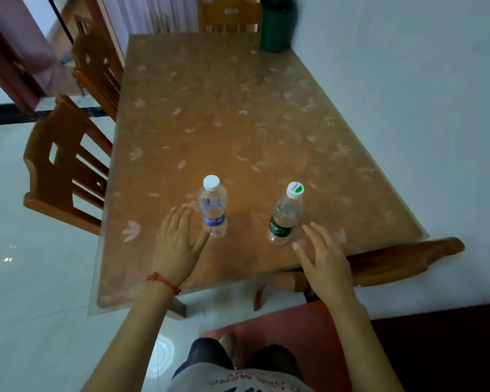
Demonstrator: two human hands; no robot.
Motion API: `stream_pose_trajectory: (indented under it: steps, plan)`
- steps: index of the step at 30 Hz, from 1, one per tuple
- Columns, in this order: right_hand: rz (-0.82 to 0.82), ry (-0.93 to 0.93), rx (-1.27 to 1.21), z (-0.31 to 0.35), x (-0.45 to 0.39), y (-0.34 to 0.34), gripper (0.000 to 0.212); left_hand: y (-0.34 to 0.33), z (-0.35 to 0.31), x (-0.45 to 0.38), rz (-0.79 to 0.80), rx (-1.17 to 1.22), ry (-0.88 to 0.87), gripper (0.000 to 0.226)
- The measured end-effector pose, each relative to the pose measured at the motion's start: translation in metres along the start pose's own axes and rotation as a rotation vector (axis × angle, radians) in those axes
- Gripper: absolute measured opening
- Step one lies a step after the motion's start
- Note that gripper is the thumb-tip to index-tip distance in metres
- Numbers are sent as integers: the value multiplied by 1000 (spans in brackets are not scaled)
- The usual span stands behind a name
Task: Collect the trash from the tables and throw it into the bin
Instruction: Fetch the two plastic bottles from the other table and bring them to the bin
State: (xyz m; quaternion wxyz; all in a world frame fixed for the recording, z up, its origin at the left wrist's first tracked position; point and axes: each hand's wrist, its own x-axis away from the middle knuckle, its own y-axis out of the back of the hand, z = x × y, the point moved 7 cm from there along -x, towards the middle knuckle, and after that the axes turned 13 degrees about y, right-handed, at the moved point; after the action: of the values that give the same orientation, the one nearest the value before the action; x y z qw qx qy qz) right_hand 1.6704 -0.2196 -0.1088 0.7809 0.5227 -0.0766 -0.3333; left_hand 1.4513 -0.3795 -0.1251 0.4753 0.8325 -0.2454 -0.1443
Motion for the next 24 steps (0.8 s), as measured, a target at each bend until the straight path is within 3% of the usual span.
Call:
stream_pose_trajectory:
  steps: [4, 9, 14, 20, 24]
  plan:
    - [25, -11, -44, -7, -8, -7, 45, -3, -5, -20, 18, 269, 145, 69]
    - [61, -54, -153, -19, -21, -9, 46, -23, -11, -45, 46, 386, 260, 83]
    - [44, -115, -228, -30, -32, -4, 50, -39, -13, -56, 37, 494, 302, 72]
    - [53, -214, -466, -44, -53, -25, 81, -42, -4, -55, 29, 579, 360, 70]
    - [71, -228, -546, -45, -68, -38, 85, -35, 9, -48, 70, 702, 421, 68]
